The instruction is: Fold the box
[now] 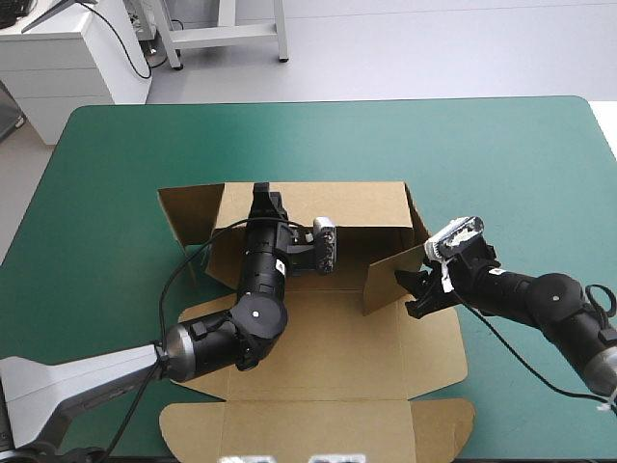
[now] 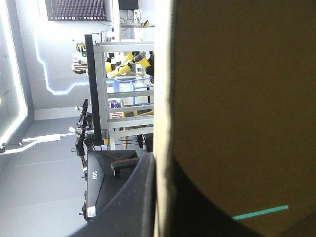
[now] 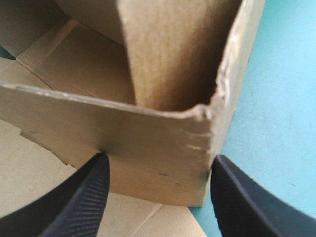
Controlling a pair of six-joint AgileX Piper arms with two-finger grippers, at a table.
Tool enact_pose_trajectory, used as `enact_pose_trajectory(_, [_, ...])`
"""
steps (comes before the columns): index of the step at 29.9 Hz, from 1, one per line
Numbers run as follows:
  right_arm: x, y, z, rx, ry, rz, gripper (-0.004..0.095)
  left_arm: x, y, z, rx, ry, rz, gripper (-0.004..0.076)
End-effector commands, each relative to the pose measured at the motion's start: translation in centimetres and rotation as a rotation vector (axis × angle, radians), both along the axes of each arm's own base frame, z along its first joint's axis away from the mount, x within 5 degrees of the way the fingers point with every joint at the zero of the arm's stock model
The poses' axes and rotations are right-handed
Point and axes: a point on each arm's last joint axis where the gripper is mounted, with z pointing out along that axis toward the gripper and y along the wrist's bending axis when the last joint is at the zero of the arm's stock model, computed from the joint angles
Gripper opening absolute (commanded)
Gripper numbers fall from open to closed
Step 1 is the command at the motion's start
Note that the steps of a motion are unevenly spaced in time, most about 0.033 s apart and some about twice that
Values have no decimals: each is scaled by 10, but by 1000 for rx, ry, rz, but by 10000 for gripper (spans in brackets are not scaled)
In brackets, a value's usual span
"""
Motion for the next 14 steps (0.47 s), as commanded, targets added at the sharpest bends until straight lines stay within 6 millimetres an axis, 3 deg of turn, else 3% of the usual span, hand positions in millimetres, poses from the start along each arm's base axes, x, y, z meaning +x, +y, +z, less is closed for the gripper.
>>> enact_pose_trajectory(1, [0, 2, 15, 27, -61, -8, 561, -3, 4, 25, -24, -95, 0, -8])
enact_pose_trajectory(6, [0, 17, 17, -5, -121, -23, 561, -3, 4, 25, -24, -95, 0, -8])
enact_pose_trajectory(14, [4, 29, 27, 71, -221, -217, 561, -3, 4, 25, -24, -95, 0, -8])
